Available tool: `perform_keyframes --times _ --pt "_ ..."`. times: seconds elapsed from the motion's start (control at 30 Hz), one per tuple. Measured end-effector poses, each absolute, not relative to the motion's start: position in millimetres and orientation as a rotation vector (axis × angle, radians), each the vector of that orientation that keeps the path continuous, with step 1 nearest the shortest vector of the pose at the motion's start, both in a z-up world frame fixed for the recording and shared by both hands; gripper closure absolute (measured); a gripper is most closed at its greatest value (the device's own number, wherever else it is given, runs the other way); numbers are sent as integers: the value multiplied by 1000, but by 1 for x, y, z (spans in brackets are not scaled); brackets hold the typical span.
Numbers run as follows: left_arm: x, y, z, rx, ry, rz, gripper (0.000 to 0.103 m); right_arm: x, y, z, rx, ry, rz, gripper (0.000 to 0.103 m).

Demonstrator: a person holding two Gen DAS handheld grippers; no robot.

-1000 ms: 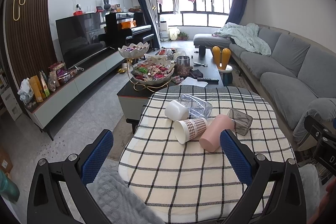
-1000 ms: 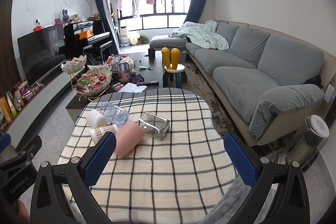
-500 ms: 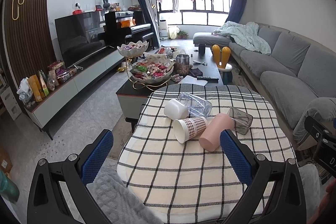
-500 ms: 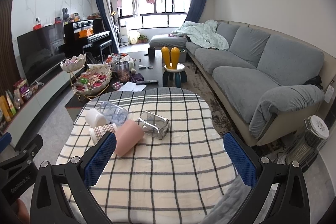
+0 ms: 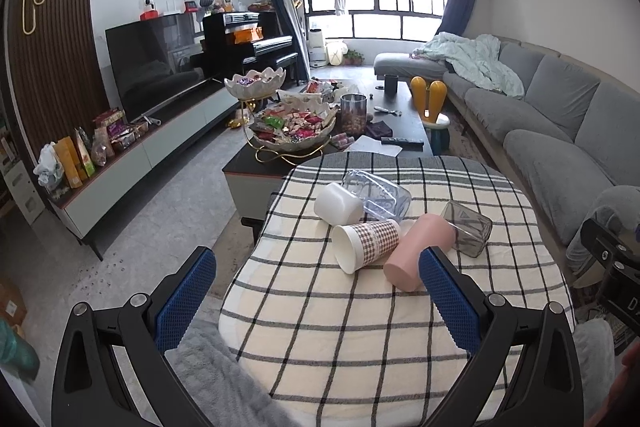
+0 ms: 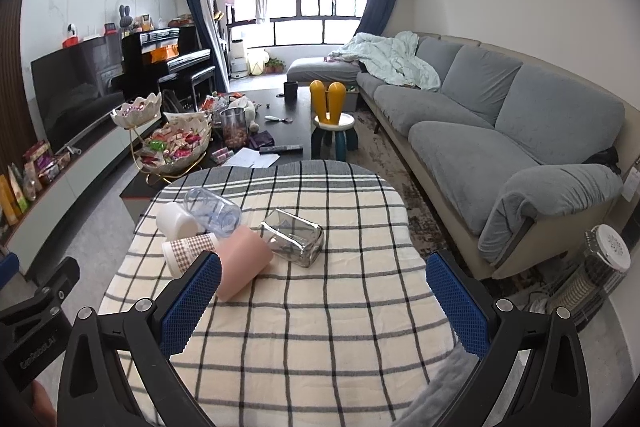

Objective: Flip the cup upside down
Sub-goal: 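Reach the right gripper to the grey glass tumbler and close on it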

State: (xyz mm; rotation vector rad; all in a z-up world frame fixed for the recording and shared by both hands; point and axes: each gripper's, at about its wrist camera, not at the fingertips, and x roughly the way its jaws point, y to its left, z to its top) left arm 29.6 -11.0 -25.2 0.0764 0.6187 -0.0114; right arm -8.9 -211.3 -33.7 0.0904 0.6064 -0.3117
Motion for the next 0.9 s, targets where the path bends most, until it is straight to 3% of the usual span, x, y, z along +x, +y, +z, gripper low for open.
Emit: perform_keyframes --times 0.33,0.9 --pt "72 -30 -40 50 652 52 0 51 -229 -32 42 726 -254 0" --pt "124 -87 -78 -32 718 197 0 194 -252 -109 -219 1157 75 2"
